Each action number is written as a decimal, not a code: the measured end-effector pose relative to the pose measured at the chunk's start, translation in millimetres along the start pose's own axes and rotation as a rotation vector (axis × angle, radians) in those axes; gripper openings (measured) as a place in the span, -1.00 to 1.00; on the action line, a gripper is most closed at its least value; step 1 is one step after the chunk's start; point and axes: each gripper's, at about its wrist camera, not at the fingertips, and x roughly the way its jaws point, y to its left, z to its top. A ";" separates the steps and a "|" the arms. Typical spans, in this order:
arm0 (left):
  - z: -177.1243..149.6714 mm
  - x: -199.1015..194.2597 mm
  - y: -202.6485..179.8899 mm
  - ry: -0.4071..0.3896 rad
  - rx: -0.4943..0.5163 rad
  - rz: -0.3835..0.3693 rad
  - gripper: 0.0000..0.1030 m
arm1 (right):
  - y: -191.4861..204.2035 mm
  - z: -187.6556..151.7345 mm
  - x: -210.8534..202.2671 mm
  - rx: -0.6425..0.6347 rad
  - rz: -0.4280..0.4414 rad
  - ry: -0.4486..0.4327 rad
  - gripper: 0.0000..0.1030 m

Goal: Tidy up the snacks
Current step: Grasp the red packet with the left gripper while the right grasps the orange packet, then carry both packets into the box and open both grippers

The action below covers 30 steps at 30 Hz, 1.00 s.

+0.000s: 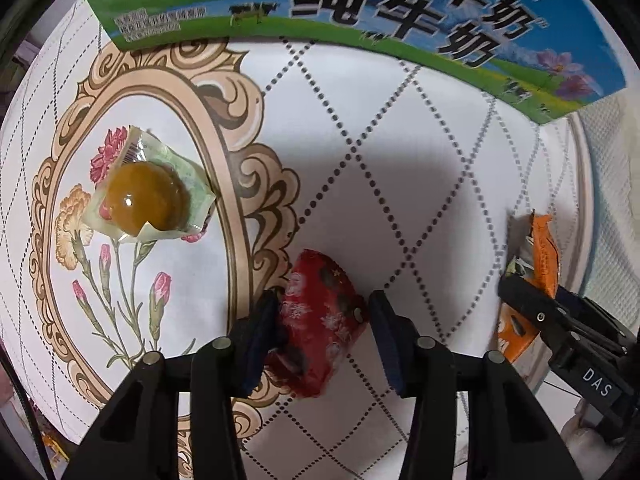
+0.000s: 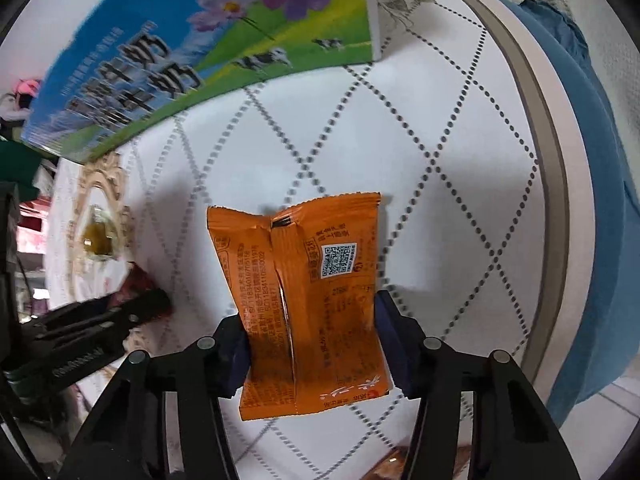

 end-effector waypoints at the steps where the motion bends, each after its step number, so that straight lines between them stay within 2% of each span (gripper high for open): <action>1: -0.3 -3.1 -2.5 -0.001 0.002 -0.009 -0.28 | 0.8 -0.3 -4.7 0.005 0.016 -0.008 0.12; 6: 3.6 -17.9 -10.2 -0.020 0.029 -0.024 -0.28 | 6.9 4.6 -35.8 0.013 0.097 -0.051 0.12; 10: 11.1 -49.2 -12.8 -0.057 0.004 -0.100 -0.28 | 11.9 13.5 -73.8 0.018 0.170 -0.097 0.11; 14: 34.2 -97.8 -19.9 -0.127 0.005 -0.180 -0.28 | 17.7 39.7 -123.8 0.001 0.223 -0.176 0.11; 18: 80.0 -142.2 -24.5 -0.208 0.029 -0.214 -0.28 | 37.7 83.2 -156.0 -0.031 0.234 -0.255 0.11; 22: 149.9 -162.4 -19.5 -0.263 0.066 -0.164 -0.28 | 57.7 144.8 -162.7 -0.048 0.193 -0.302 0.11; 26: 219.3 -153.7 -20.4 -0.251 0.085 -0.090 -0.28 | 68.8 218.5 -140.7 -0.036 0.144 -0.282 0.12; 30: 265.9 -132.7 -12.6 -0.204 0.079 -0.042 -0.28 | 77.8 275.6 -103.5 -0.031 0.065 -0.235 0.12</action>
